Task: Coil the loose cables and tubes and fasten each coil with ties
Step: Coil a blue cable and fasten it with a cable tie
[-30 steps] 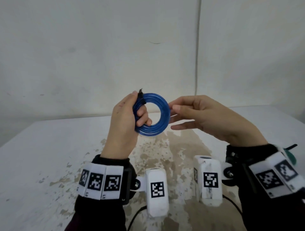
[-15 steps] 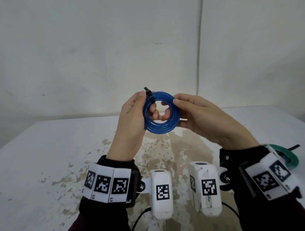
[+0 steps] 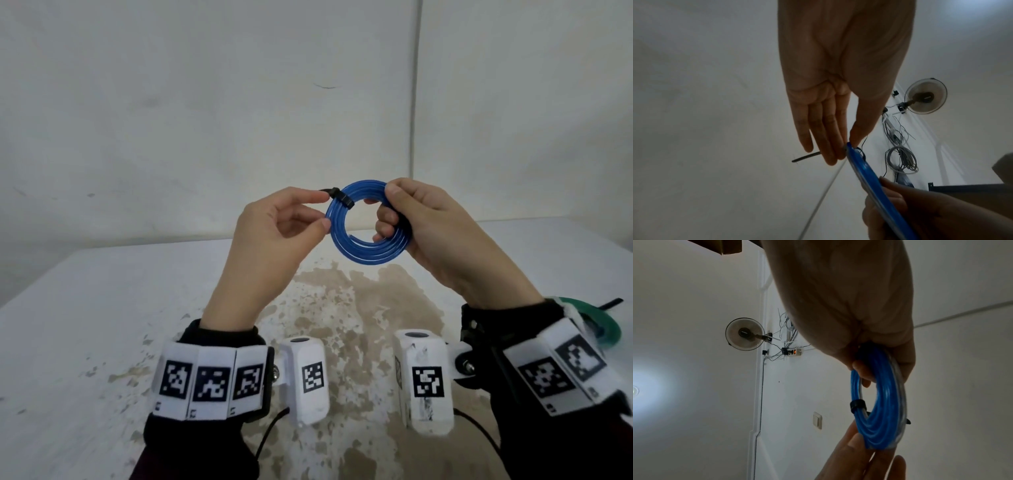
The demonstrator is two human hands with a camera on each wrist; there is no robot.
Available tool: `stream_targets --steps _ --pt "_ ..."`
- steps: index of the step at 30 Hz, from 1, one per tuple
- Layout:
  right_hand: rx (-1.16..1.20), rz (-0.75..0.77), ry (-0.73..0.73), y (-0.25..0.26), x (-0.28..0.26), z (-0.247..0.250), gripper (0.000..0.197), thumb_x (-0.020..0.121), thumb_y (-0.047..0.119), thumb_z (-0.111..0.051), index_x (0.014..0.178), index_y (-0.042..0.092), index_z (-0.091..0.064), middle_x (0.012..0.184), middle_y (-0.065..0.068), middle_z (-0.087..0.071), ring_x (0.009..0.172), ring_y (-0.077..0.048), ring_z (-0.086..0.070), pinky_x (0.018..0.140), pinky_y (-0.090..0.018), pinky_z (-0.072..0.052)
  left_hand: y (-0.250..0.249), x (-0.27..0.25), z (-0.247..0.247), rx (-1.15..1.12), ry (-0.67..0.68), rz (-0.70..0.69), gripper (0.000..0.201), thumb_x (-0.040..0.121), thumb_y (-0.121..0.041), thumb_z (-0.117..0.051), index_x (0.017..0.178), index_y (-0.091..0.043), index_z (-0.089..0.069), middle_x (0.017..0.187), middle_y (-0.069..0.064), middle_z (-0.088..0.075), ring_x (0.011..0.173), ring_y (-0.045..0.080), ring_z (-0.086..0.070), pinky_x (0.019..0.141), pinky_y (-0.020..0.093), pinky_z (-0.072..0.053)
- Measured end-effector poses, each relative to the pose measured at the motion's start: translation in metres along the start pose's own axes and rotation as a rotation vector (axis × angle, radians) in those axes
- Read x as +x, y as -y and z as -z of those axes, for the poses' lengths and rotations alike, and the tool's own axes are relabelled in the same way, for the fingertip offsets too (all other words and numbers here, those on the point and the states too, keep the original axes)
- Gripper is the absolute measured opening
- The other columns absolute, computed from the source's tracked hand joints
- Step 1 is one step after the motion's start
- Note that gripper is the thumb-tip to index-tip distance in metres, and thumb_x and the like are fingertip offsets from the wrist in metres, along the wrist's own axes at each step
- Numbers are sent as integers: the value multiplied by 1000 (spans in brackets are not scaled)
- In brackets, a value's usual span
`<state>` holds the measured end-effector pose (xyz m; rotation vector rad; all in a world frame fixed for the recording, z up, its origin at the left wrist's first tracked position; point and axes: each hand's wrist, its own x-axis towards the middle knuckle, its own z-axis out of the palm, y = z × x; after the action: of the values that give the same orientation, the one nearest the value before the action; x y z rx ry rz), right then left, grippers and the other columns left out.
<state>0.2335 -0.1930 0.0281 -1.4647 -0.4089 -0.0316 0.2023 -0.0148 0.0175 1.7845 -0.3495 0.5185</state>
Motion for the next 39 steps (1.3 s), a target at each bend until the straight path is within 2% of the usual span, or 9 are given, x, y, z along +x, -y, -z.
stream_targets --steps 5,8,11,15,18,21,26,29,39 --pt "33 11 -67 -1 1 -3 29 103 14 -34 84 9 -54 57 5 -38 53 -9 -39 59 -21 -49 1 -1 2 93 58 -50 23 89 -4 -62 109 -14 -68 80 3 -73 81 12 -70 78 16 -50" --pt "59 -11 -16 -2 0 -4 27 104 15 -33 87 8 -52 57 4 -42 55 -11 -43 63 -25 -49 0 0 -2 -162 72 106 20 98 -14 -49 110 -11 -64 85 9 -72 84 20 -70 84 30 -56" --pt "-12 -96 132 -4 -3 -10 27 103 16 -33 89 8 -54 60 1 -55 60 -13 -55 73 -31 -50 2 1 -14 -484 18 260 29 102 -21 -38 103 -4 -61 76 10 -68 65 21 -65 75 34 -56" --pt "-249 -89 118 -5 -5 -8 35 101 35 -40 100 13 -67 90 -9 -69 78 -20 -65 81 -34 -54 3 -2 -17 -286 166 173 27 101 -22 -41 106 -7 -63 68 5 -58 44 18 -51 61 36 -50" --pt "-276 -44 105 -6 -4 -7 26 96 30 -51 92 12 -69 84 -5 -69 77 -13 -62 82 -37 -52 -2 -6 -22 -184 268 172 31 102 -25 -38 104 -6 -63 65 9 -49 38 14 -41 60 45 -53" --pt "-226 -11 74 -9 -1 -5 12 92 21 -59 91 12 -68 79 0 -70 75 -11 -64 81 -37 -53 -4 -7 -28 -203 256 192 31 104 -25 -34 95 -9 -58 64 10 -35 40 9 -28 47 30 -44" --pt "-219 86 18 -9 0 -4 7 88 12 -65 81 12 -63 78 0 -68 70 -6 -64 61 -15 -48 -2 -6 -31 -236 219 272 32 103 -27 -36 95 0 -50 55 -2 -33 39 10 -24 40 22 -32" --pt "-271 140 0 -11 1 -5 11 87 12 -66 78 12 -61 77 0 -67 69 -7 -62 60 -18 -48 2 -5 -34 -248 184 309 37 103 -27 -37 100 8 -49 52 -3 -32 38 10 -22 39 20 -28" --pt "-263 65 -15 -13 1 -3 18 91 17 -62 74 11 -60 71 -1 -65 71 -12 -64 63 -35 -57 1 -4 -37 -265 155 289 35 100 -29 -45 96 -1 -66 52 0 -34 38 9 -24 40 22 -26"
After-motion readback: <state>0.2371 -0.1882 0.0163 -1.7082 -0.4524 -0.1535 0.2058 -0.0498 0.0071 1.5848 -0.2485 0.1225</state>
